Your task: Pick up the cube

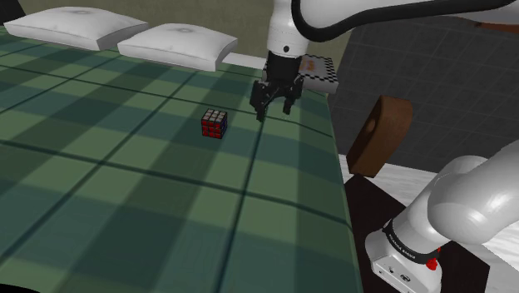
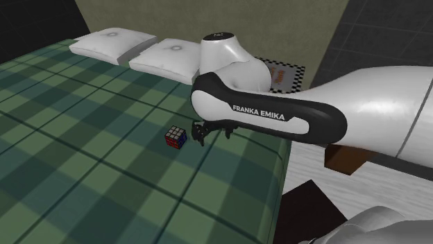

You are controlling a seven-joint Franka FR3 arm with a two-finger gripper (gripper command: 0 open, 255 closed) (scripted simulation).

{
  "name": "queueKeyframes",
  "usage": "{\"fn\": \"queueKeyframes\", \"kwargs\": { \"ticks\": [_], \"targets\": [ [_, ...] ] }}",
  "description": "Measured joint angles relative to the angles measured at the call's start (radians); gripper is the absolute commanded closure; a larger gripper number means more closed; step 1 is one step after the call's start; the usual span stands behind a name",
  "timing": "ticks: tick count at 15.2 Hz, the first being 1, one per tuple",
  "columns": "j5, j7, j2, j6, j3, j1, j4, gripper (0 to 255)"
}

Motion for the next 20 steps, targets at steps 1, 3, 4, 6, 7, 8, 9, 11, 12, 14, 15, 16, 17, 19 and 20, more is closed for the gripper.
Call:
{"fn": "queueKeyframes", "kwargs": {
  "ticks": [1, 3, 4, 6, 7, 8, 9, 11, 12, 14, 15, 16, 17, 19, 20],
  "targets": [
    [-0.006, 0.018, 0.022, 0.007, 0.01, 0.002, 0.017, 0],
    [-0.028, 0.065, 0.098, 0.018, 0.037, 0.007, 0.088, 0],
    [-0.044, 0.091, 0.144, 0.016, 0.05, 0.009, 0.136, 0],
    [-0.077, 0.139, 0.229, 0.029, 0.071, 0.018, 0.21, 0],
    [-0.09, 0.163, 0.258, 0.033, 0.081, 0.025, 0.234, 0],
    [-0.108, 0.184, 0.298, 0.03, 0.088, 0.032, 0.277, 0],
    [-0.124, 0.209, 0.33, 0.035, 0.096, 0.041, 0.304, 0],
    [-0.169, 0.253, 0.427, 0.016, 0.104, 0.061, 0.416, 0],
    [-0.178, 0.266, 0.446, 0.011, 0.106, 0.068, 0.439, 0],
    [-0.187, 0.278, 0.463, 0.022, 0.108, 0.075, 0.444, 0],
    [-0.189, 0.279, 0.467, 0.033, 0.108, 0.075, 0.438, 0],
    [-0.193, 0.283, 0.476, 0.046, 0.108, 0.078, 0.433, 0],
    [-0.194, 0.282, 0.478, 0.059, 0.107, 0.077, 0.422, 0],
    [-0.197, 0.284, 0.484, 0.086, 0.106, 0.078, 0.4, 0],
    [-0.198, 0.283, 0.487, 0.095, 0.106, 0.077, 0.394, 0]
  ]
}}
